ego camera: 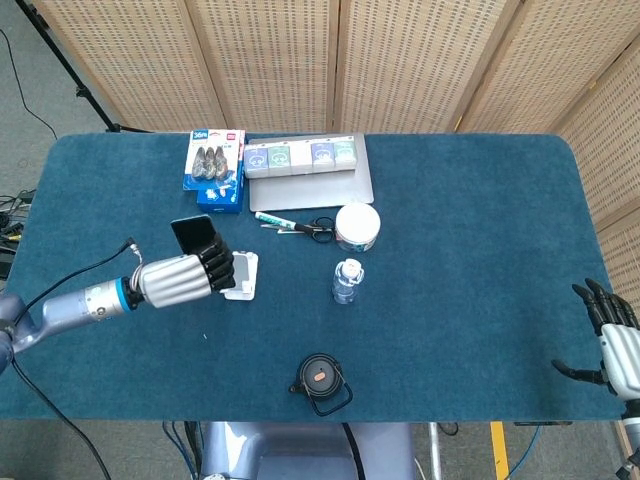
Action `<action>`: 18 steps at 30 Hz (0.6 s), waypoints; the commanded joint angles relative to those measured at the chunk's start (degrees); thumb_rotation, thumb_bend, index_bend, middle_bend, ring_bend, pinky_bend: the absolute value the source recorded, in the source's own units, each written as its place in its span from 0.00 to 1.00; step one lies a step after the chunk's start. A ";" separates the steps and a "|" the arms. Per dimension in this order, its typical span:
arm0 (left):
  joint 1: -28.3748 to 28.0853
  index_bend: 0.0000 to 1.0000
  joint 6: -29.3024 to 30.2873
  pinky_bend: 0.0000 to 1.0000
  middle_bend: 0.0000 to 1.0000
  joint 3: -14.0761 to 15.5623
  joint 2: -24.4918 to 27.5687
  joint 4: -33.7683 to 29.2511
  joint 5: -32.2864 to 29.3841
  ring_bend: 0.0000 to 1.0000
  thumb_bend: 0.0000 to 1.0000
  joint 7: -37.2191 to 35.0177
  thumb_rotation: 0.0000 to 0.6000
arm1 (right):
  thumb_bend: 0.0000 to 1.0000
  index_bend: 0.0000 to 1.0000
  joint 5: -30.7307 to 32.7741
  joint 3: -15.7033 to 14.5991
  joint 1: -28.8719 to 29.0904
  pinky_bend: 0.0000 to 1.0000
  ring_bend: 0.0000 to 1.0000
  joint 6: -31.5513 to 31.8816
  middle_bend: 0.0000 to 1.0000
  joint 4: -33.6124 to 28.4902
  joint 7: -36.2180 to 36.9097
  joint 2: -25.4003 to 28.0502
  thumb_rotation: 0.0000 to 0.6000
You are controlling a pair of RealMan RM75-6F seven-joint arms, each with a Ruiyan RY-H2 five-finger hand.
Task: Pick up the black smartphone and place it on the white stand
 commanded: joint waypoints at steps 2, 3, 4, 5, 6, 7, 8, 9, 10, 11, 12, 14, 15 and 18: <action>-4.14 0.62 -1.55 0.45 0.39 2.03 -1.81 2.30 1.49 0.33 0.35 -1.31 1.00 | 0.00 0.00 0.58 0.36 0.09 0.00 0.00 -0.22 0.00 0.15 -0.03 -0.05 1.00; -4.60 0.62 -1.82 0.45 0.39 2.43 -2.03 2.53 1.64 0.33 0.35 -1.24 1.00 | 0.00 0.00 0.68 0.42 0.09 0.00 0.00 -0.23 0.00 0.21 0.01 -0.03 1.00; -4.97 0.62 -2.09 0.45 0.39 2.78 -2.22 2.69 1.67 0.33 0.35 -1.28 1.00 | 0.00 0.00 0.75 0.47 0.09 0.00 0.00 -0.25 0.00 0.26 0.05 -0.03 1.00; -5.44 0.62 -2.50 0.45 0.39 3.37 -2.47 2.94 1.83 0.33 0.35 -1.22 1.00 | 0.00 0.00 0.88 0.54 0.10 0.00 0.00 -0.30 0.00 0.30 0.13 -0.01 1.00; -5.90 0.62 -3.02 0.45 0.39 3.90 -2.75 3.31 1.96 0.33 0.35 -0.97 1.00 | 0.00 0.00 0.96 0.56 0.10 0.00 0.00 -0.40 0.00 0.37 0.24 0.01 1.00; -6.17 0.62 -3.38 0.45 0.39 4.16 -2.96 3.56 1.85 0.33 0.35 -0.91 1.00 | 0.00 0.00 0.97 0.56 0.10 0.00 0.00 -0.49 0.00 0.41 0.36 0.03 1.00; -6.37 0.62 -3.75 0.45 0.39 4.31 -3.22 3.84 1.62 0.33 0.35 -0.82 1.00 | 0.00 0.00 0.96 0.55 0.11 0.00 0.00 -0.59 0.00 0.43 0.52 0.08 1.00; -6.46 0.62 -4.00 0.45 0.39 4.37 -3.46 4.10 1.26 0.33 0.35 -0.81 1.00 | 0.00 0.00 0.94 0.56 0.12 0.00 0.00 -0.65 0.00 0.45 0.65 0.12 1.00; -6.51 0.62 -4.17 0.45 0.39 4.42 -3.80 4.42 0.76 0.33 0.35 -0.79 1.00 | 0.00 0.00 0.92 0.58 0.11 0.00 0.00 -0.68 0.00 0.48 0.83 0.17 1.00; -6.50 0.62 -4.20 0.45 0.39 4.47 -4.02 4.66 0.40 0.33 0.35 -0.78 1.00 | 0.00 0.00 0.90 0.59 0.10 0.00 0.00 -0.70 0.00 0.50 0.97 0.20 1.00; -6.53 0.62 -4.24 0.45 0.39 4.63 -4.22 4.91 0.18 0.33 0.35 -0.71 1.00 | 0.00 0.00 0.91 0.62 0.10 0.00 0.00 -0.72 0.00 0.53 1.11 0.23 1.00; -6.60 0.62 -4.00 0.45 0.39 5.06 -4.47 5.24 -0.18 0.33 0.35 -0.64 1.00 | 0.00 0.00 0.95 0.65 0.11 0.00 0.00 -0.87 0.00 0.65 1.40 0.31 1.00; -6.58 0.62 -3.90 0.45 0.39 5.25 -4.52 5.31 -0.35 0.33 0.35 -0.62 1.00 | 0.00 0.00 0.99 0.68 0.13 0.00 0.00 -0.96 0.00 0.67 1.53 0.33 1.00; -6.67 0.62 -3.85 0.45 0.39 5.83 -4.52 5.55 -0.76 0.33 0.35 -0.46 1.00 | 0.00 0.00 0.95 0.69 0.17 0.00 0.00 -1.13 0.00 0.69 1.76 0.38 1.00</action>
